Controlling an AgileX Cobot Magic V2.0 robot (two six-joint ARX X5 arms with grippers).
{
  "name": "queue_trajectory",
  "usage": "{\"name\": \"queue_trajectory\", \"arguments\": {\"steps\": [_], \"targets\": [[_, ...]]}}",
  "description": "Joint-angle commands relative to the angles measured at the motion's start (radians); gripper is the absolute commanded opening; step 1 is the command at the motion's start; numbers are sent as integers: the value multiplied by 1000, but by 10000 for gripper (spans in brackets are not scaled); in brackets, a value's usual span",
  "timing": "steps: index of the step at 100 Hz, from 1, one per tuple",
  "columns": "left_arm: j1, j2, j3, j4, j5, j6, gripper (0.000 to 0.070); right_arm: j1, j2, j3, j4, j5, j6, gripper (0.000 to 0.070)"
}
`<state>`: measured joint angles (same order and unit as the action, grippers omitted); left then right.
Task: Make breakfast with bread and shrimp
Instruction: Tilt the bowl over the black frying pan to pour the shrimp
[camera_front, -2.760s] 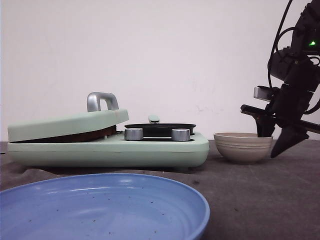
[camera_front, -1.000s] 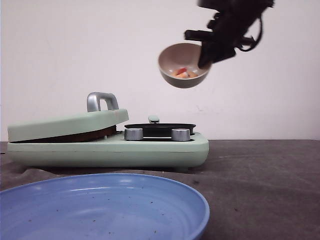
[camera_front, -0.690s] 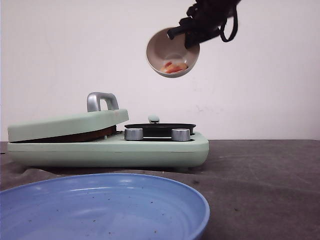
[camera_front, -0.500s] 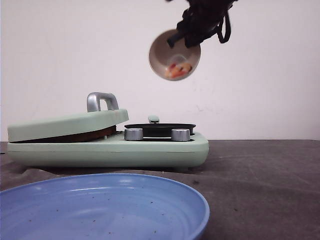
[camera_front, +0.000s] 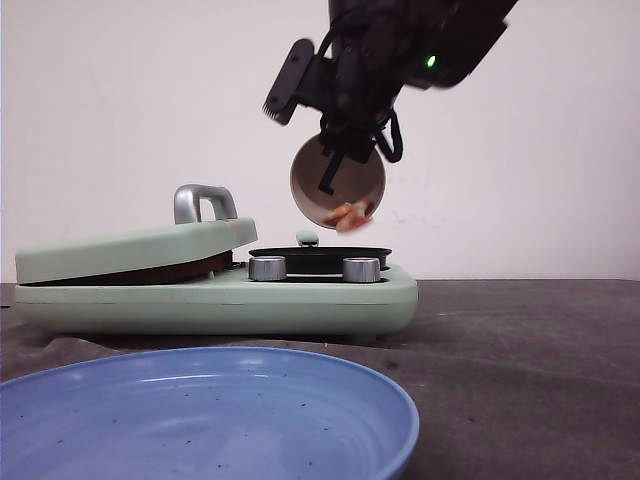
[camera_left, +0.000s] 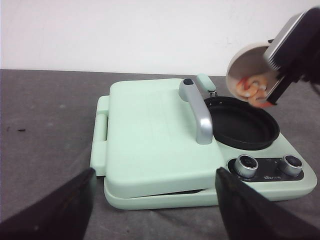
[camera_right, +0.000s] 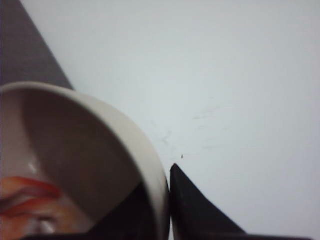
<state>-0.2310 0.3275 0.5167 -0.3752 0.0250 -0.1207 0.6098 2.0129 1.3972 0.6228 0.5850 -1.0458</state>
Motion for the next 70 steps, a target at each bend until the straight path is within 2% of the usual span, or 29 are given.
{"name": "queue_trajectory", "arguments": {"steps": [1, 17, 36, 54, 70], "targets": [[-1, 5, 3, 11, 1, 12, 393, 10, 7, 24, 68, 16, -54, 0], [-1, 5, 3, 11, 1, 16, 393, 10, 7, 24, 177, 45, -72, 0], [-1, 5, 3, 11, 1, 16, 393, 10, 7, 24, 203, 48, -90, 0], [-1, 5, 3, 10, 1, 16, 393, 18, 7, 24, 154, 69, 30, 0], [-1, 5, 3, 10, 0, 16, 393, 23, 6, 24, 114, 123, 89, 0]]}}
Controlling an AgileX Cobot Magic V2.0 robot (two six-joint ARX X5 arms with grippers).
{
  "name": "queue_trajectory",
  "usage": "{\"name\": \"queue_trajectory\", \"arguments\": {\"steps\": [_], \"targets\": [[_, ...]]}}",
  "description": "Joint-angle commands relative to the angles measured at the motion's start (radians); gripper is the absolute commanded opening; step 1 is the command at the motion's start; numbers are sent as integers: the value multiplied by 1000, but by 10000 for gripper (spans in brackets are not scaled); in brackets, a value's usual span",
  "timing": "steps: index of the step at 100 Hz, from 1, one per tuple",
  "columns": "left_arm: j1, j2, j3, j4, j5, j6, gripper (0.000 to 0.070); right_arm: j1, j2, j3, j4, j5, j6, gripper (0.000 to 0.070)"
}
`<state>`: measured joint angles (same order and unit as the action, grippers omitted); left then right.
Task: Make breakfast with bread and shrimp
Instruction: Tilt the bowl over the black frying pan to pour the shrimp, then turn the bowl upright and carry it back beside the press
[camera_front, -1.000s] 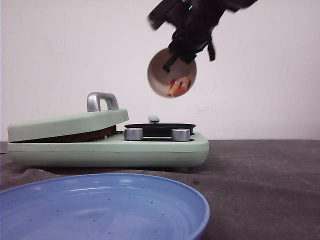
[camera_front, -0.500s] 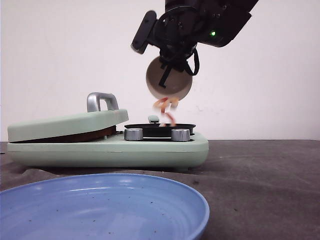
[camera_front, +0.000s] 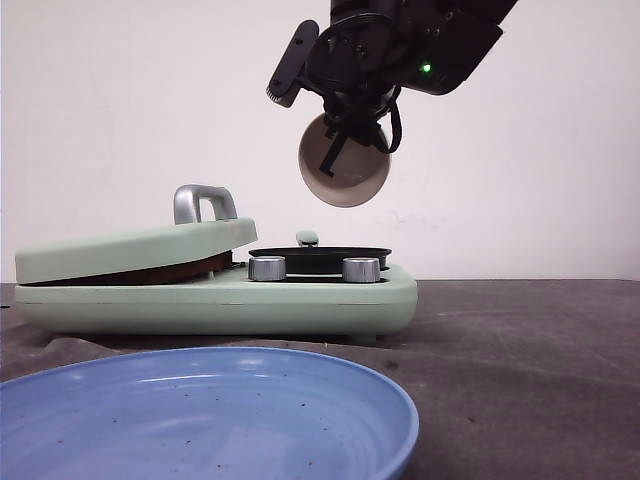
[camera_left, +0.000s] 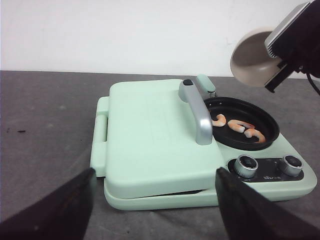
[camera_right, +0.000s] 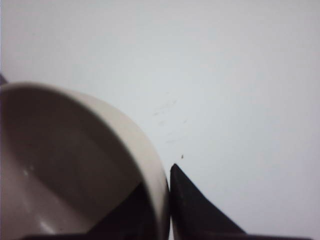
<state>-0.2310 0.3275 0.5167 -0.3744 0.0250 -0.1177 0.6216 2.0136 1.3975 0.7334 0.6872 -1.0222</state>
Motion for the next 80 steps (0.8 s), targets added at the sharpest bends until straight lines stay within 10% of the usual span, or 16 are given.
{"name": "queue_trajectory", "arguments": {"steps": [1, 43, 80], "targets": [[-1, 5, 3, 9, 0, 13, 393, 11, 6, 24, 3, 21, 68, 0], [-1, 5, 3, 7, 1, 13, 393, -23, -179, 24, -452, -46, 587, 5], [-1, 5, 3, -5, 1, 11, 393, -179, -487, 25, -1018, -368, 1102, 4]]}}
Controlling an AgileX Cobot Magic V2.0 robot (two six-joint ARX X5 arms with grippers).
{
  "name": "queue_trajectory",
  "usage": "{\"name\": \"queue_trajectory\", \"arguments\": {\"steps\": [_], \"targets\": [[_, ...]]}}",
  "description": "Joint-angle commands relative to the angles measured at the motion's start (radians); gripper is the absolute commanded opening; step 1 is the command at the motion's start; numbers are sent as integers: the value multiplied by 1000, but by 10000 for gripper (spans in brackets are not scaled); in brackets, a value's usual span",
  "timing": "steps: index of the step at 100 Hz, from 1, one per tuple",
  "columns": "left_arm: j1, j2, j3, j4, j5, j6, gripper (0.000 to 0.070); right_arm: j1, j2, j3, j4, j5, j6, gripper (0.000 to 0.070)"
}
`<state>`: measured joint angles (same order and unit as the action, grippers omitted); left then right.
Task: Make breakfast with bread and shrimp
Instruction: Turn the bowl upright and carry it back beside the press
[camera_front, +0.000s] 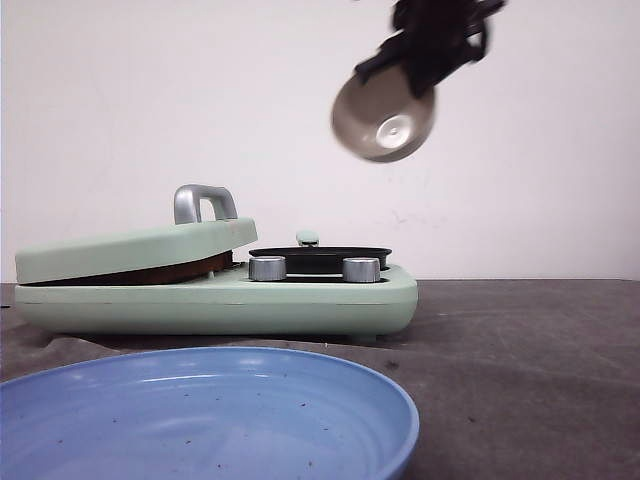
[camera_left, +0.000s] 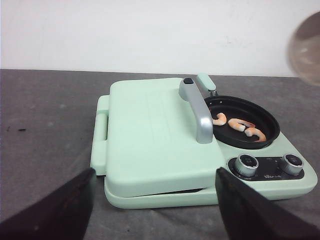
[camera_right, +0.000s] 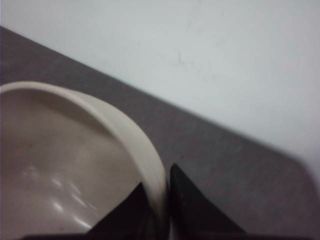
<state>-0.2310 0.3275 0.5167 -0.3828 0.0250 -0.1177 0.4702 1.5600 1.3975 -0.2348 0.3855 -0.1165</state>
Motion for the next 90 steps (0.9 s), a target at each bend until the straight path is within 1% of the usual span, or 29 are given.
{"name": "queue_trajectory", "arguments": {"steps": [1, 11, 13, 17, 18, 28, 43, 47, 54, 62, 71, 90], "targets": [[-1, 5, 3, 3, 1, 11, 393, -31, -37, 25, -55, -74, 203, 4], [-1, 5, 3, 1, 1, 11, 393, -107, -80, 32, -167, -215, 291, 4], [-1, 5, 3, 1, 1, 11, 393, -128, -87, 37, -198, -257, 303, 4], [-1, 5, 3, 0, 1, 11, 393, -157, -93, 42, -237, -317, 312, 4], [-1, 5, 3, 0, 1, 11, 393, -170, -94, 44, -254, -346, 317, 4], [-1, 5, 3, 1, 1, 11, 393, -249, -98, 49, -340, -483, 348, 4], [-1, 5, 3, 1, 1, 12, 393, -349, -78, 49, -441, -660, 380, 4], [-1, 5, 3, 0, 1, 12, 393, -371, -68, 49, -466, -694, 380, 4], [-1, 5, 3, 0, 1, 12, 393, -400, -46, 49, -504, -728, 374, 4], [-1, 5, 3, 0, 1, 12, 393, -424, -8, 49, -537, -764, 341, 4], [-1, 5, 3, 0, 1, 12, 393, -435, 34, 49, -556, -766, 315, 4], [-1, 5, 3, 0, 1, 12, 393, -436, 141, 49, -555, -763, 299, 4]]}}
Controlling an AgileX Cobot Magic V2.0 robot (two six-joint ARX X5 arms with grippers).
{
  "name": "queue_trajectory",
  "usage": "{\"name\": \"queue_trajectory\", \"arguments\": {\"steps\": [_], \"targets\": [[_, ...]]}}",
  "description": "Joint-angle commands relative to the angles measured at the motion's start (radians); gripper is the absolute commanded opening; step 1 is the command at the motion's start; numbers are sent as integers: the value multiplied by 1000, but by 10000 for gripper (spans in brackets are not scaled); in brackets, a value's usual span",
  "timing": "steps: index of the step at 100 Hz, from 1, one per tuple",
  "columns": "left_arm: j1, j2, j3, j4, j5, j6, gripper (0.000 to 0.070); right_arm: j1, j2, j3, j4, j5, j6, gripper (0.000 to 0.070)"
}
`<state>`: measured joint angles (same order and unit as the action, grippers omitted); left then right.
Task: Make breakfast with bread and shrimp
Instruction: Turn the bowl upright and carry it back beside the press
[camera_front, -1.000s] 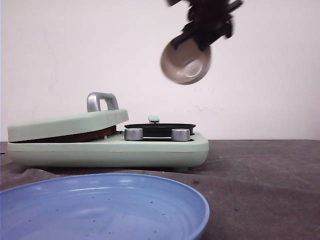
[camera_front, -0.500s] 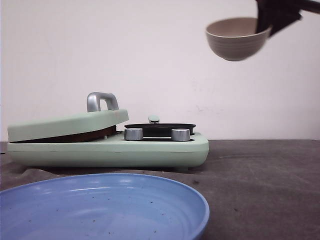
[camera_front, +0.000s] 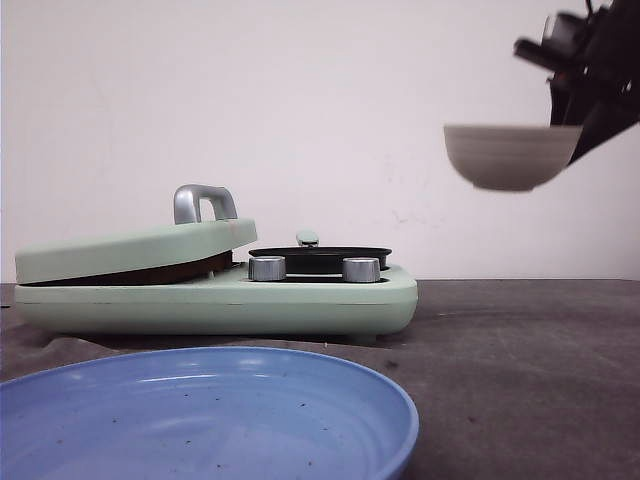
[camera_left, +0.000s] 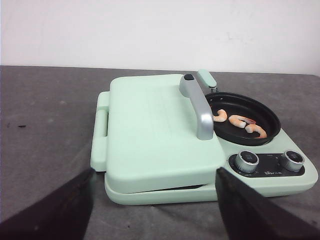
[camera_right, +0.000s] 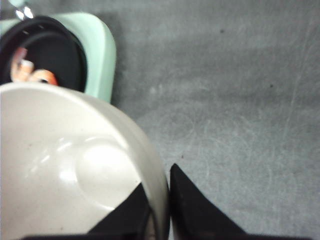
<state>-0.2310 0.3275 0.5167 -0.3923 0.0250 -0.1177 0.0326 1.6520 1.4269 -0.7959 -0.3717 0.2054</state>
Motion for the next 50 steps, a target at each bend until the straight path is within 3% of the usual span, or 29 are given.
{"name": "queue_trajectory", "arguments": {"steps": [1, 50], "targets": [[-1, 5, 3, 10, 1, 12, 393, 2, 56, 19, 6, -6, -24, 4], [-1, 5, 3, 8, 0, 12, 393, 5, 286, 19, 53, 1, -37, 4]]}}
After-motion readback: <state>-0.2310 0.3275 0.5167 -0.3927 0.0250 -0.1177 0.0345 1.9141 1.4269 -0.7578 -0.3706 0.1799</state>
